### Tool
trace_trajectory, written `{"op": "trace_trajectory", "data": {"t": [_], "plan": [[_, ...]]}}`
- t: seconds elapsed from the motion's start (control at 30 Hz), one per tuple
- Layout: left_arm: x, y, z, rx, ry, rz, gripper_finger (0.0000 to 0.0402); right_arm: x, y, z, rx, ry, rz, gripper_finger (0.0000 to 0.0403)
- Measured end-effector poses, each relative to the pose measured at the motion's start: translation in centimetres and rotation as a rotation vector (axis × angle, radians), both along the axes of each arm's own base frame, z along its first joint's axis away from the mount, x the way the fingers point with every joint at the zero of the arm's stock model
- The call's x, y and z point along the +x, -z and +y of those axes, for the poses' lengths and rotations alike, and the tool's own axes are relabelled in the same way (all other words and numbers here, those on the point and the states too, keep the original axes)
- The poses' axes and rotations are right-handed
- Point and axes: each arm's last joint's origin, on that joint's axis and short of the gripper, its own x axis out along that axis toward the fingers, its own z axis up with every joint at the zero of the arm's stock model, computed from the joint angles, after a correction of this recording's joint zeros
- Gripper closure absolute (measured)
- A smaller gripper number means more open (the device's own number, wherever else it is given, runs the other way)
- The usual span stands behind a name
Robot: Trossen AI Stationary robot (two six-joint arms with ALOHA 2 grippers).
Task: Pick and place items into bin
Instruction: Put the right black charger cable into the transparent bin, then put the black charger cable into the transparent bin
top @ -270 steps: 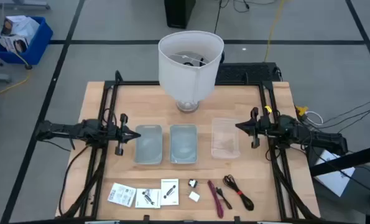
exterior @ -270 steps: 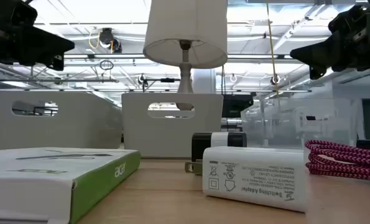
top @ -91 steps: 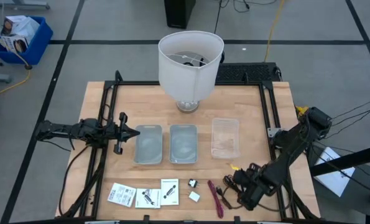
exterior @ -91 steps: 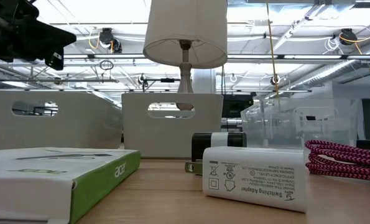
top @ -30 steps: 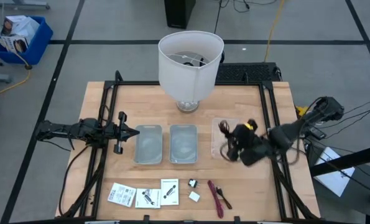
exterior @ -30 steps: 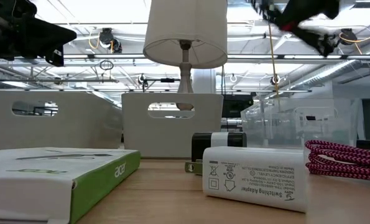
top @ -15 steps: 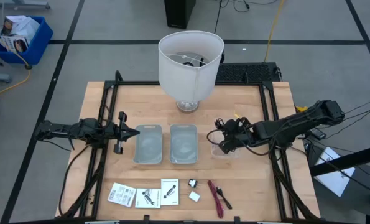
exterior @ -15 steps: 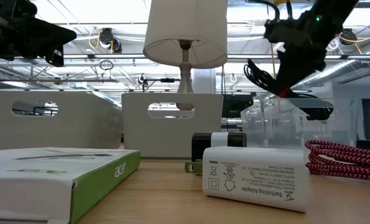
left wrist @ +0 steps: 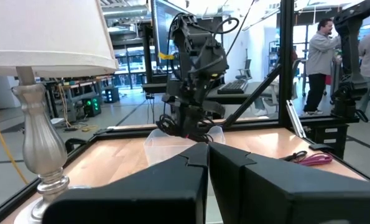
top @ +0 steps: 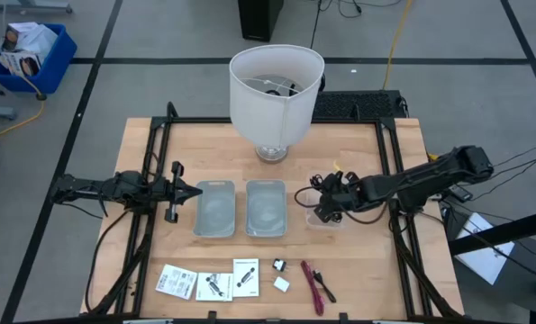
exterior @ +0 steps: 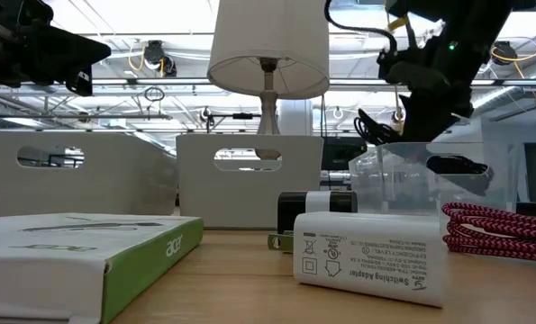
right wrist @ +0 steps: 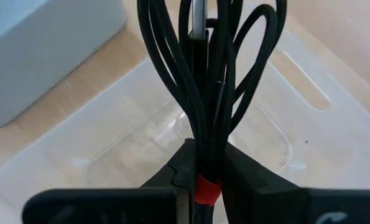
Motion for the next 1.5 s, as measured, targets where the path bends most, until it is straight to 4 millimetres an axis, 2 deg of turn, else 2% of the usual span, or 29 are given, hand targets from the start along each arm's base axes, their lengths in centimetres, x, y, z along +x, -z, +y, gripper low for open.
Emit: {"op": "trace_trajectory", "data": {"t": [0.33,0.6,0.87,1.03,1.13,1.3,1.43,1.5], "plan": [[0.0,0.0,0.0,0.005,0.000,0.000,0.0380,-0.1,1.9,-0.2,0.027,0.007,0.071,0.0368],[0.0,0.0,0.0,0.005,-0.001,0.000,0.0380,-0.1,2.2,-0.2,0.027,0.008,0.063,0.0367],[0.0,0.0,0.0,0.007,-0.001,0.000,0.0380,-0.2,2.2,-0.2,0.044,0.061,0.045,0.0283],[0.0,0.0,0.0,0.007,-0.001,0.000,0.0380,-0.2,1.8,-0.2,0.043,0.061,0.030,0.0259],[0.0,0.0,0.0,0.007,-0.001,0.000,0.0380,-0.2,0.4,-0.3,0.012,0.032,-0.008,0.0257],[0.0,0.0,0.0,0.006,-0.002,0.000,0.0380,-0.2,-4.4,-0.3,-0.011,-0.057,-0.173,0.0265],[0.0,0.0,0.0,0.005,-0.003,0.000,0.0380,-0.7,-8.2,0.7,0.078,-0.203,-0.321,0.0272],[0.0,0.0,0.0,0.004,-0.009,0.000,0.0380,-1.2,-9.4,1.5,0.139,-0.258,-0.374,0.0281]]}}
